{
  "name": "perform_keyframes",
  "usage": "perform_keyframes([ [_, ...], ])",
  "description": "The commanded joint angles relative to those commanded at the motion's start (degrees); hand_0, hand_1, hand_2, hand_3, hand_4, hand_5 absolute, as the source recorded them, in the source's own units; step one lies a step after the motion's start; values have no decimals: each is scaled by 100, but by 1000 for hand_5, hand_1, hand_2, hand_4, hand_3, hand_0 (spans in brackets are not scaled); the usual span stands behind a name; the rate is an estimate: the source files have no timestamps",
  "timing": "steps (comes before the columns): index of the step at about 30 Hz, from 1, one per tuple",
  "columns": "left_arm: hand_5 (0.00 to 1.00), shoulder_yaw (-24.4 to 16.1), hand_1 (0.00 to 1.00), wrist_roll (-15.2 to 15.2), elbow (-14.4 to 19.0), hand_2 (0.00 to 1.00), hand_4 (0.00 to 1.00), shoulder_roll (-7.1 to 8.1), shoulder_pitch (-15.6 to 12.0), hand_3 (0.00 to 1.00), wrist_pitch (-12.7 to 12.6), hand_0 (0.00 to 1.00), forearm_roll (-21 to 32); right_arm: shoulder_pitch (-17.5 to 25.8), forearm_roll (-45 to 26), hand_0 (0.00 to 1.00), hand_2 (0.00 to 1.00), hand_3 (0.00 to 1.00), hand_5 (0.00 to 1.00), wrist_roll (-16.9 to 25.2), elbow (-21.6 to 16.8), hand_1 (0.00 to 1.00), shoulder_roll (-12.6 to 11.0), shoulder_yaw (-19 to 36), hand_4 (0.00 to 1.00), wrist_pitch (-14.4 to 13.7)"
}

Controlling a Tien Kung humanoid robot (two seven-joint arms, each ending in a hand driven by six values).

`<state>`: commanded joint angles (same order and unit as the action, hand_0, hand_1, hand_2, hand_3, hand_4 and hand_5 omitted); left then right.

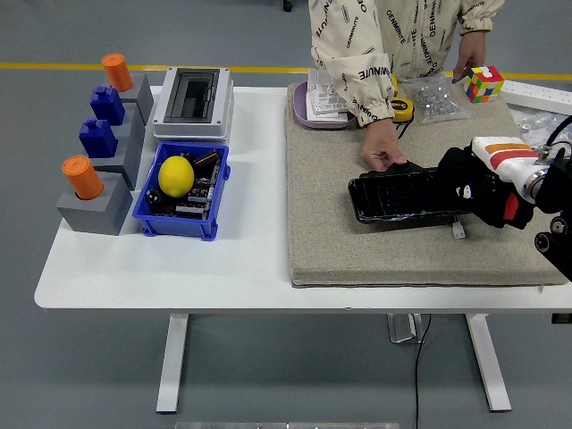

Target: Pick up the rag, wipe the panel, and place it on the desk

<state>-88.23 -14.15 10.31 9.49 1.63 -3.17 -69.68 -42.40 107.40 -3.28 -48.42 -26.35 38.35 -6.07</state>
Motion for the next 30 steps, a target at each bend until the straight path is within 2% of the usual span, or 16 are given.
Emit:
perform_keyframes([
  [5,478,-25,698,-11,0,747,600,4,-7,567,-5,650,-21,105,77,199,330,286,2,12,250,275,-159,312,780,-6],
  [13,478,6,698,0,0,747,600,-4,-7,567,1,651,7,152,130,199,330,285,2,11,359,275,-248,484,780,-10],
  [23,478,-6,698,-5,0,747,600,-1,-21,566,2,651,2,74,139,199,330,285,2,-11,227,275,-175,380,781,-6],
  [30,478,-6,698,-3,0,747,600,11,-16,567,1,650,-1,-83,126,199,330,285,2,-29,178,275,-17,200,782,6],
])
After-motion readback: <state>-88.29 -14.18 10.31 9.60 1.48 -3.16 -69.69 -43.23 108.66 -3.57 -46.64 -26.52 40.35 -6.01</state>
